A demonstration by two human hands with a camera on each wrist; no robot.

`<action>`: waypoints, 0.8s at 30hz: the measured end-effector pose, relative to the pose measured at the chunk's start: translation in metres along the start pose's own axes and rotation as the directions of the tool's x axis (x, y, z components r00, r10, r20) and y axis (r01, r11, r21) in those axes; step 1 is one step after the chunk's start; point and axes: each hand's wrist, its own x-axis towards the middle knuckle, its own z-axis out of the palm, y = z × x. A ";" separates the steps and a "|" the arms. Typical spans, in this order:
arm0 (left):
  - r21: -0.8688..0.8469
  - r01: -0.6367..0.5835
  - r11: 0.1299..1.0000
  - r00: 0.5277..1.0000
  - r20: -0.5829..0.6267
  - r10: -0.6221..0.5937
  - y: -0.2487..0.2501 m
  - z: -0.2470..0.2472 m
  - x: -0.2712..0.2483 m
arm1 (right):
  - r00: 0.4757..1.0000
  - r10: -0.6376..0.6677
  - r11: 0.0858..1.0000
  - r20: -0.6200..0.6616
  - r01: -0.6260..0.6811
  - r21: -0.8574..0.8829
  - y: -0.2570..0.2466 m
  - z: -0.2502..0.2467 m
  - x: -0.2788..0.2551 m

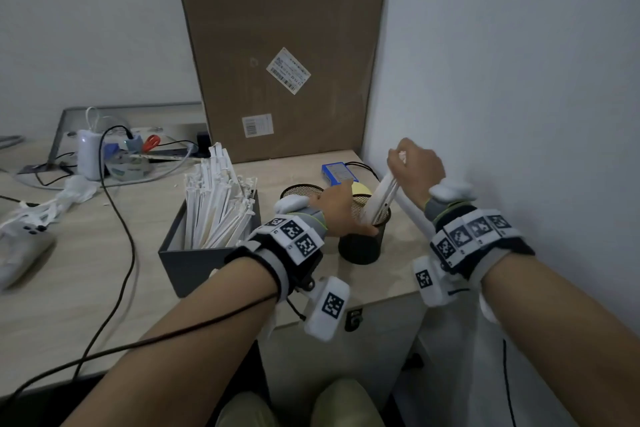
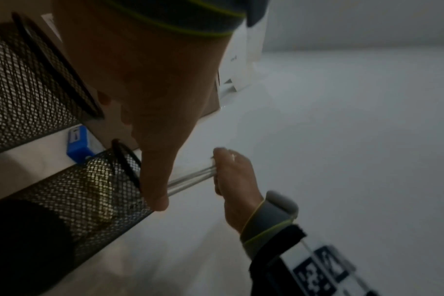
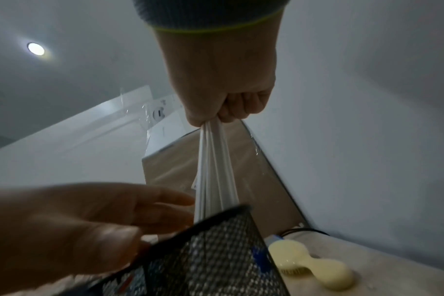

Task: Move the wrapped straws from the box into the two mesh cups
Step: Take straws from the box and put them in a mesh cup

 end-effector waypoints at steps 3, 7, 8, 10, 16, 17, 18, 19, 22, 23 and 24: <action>0.072 0.029 0.997 0.999 0.027 -0.031 0.004 0.009 0.006 | 0.990 -0.013 0.992 0.141 0.030 -0.120 -0.004 0.010 -0.006; 0.131 0.036 0.991 0.999 -0.006 -0.036 0.002 0.011 0.007 | 0.939 0.000 0.980 0.345 0.069 -0.186 -0.003 0.013 -0.015; 0.150 0.028 0.988 1.000 -0.013 -0.026 0.001 0.010 0.005 | 0.930 0.016 0.979 0.366 0.059 -0.193 -0.002 0.011 -0.016; 0.148 -0.003 0.989 0.999 -0.032 0.008 -0.004 0.006 -0.002 | 0.928 0.030 0.975 0.370 0.054 -0.214 -0.002 0.008 -0.017; -0.082 -0.085 0.993 0.959 -0.277 0.059 -0.021 -0.032 -0.027 | 0.986 0.008 0.979 0.165 0.026 -0.202 -0.021 -0.013 -0.021; -0.124 -0.104 0.987 0.940 -0.337 0.057 -0.028 -0.041 -0.034 | 0.993 -0.010 0.992 0.117 0.025 -0.127 -0.031 -0.014 -0.023; -0.159 -0.122 0.980 0.919 -0.390 0.051 -0.035 -0.052 -0.041 | 0.995 -0.025 0.999 0.093 0.028 -0.037 -0.043 -0.015 -0.027; -0.191 -0.127 0.973 0.900 -0.434 0.033 -0.045 -0.060 -0.047 | 0.993 -0.046 0.998 0.108 0.040 0.052 -0.054 -0.011 -0.033; -0.275 -0.055 0.960 0.875 -0.476 -0.087 -0.078 -0.079 -0.063 | 0.938 -0.141 0.975 0.317 0.075 0.210 -0.086 0.011 -0.052; -0.290 -0.001 0.957 0.875 -0.463 -0.140 -0.092 -0.082 -0.068 | 0.903 -0.162 0.969 0.398 0.068 0.238 -0.096 0.021 -0.059; -0.298 0.056 0.953 0.877 -0.442 -0.190 -0.105 -0.084 -0.073 | 0.871 -0.174 0.968 0.460 0.065 0.242 -0.105 0.031 -0.066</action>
